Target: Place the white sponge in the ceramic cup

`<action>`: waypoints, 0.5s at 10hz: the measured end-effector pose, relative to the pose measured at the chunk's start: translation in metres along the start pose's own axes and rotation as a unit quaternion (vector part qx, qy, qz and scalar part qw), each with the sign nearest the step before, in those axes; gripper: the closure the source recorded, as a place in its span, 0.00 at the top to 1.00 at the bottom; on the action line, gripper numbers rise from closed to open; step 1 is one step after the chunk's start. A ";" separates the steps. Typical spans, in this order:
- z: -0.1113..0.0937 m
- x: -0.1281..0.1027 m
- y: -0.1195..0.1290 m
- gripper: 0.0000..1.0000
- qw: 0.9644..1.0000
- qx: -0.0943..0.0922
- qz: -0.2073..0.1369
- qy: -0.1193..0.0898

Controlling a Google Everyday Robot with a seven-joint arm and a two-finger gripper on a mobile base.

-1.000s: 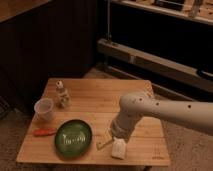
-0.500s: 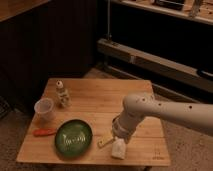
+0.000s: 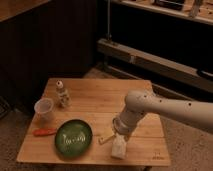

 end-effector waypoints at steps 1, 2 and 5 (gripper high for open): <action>-0.004 0.004 0.003 0.80 1.000 0.002 0.002 -0.001; -0.006 0.006 0.006 0.80 1.000 0.002 0.003 0.000; -0.003 0.004 0.010 0.80 0.999 -0.019 0.043 0.024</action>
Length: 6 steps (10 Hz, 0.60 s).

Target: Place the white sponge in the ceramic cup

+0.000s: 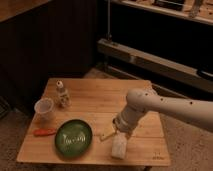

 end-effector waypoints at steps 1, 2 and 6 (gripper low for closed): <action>0.001 0.006 0.005 0.80 1.000 -0.008 0.017 0.010; 0.001 0.019 0.016 0.80 0.998 -0.024 0.043 0.025; 0.022 0.058 0.047 0.80 0.992 -0.072 0.096 0.038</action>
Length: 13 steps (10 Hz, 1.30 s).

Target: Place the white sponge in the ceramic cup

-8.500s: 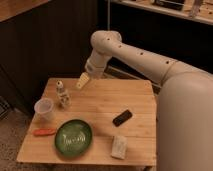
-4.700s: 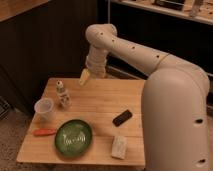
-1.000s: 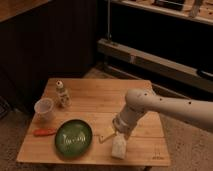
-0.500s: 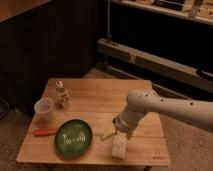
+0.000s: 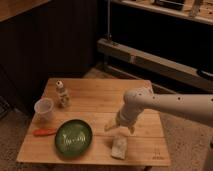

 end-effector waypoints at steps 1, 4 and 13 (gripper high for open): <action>0.003 0.003 -0.001 0.80 1.000 -0.010 0.004 -0.001; 0.010 0.001 -0.008 0.80 0.999 -0.040 0.009 -0.015; 0.032 -0.008 0.015 0.80 0.992 -0.047 0.081 -0.088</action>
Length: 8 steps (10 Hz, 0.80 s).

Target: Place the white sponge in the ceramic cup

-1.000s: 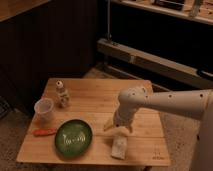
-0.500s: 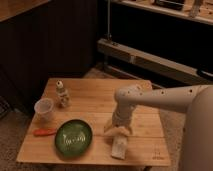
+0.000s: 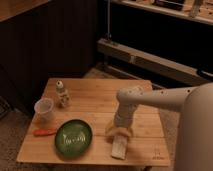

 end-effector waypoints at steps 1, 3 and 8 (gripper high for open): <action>0.002 -0.001 0.001 0.80 1.000 0.001 0.003 -0.002; 0.007 -0.005 0.001 0.80 1.000 0.001 0.008 -0.004; 0.020 -0.015 0.009 0.80 1.000 -0.001 0.026 -0.013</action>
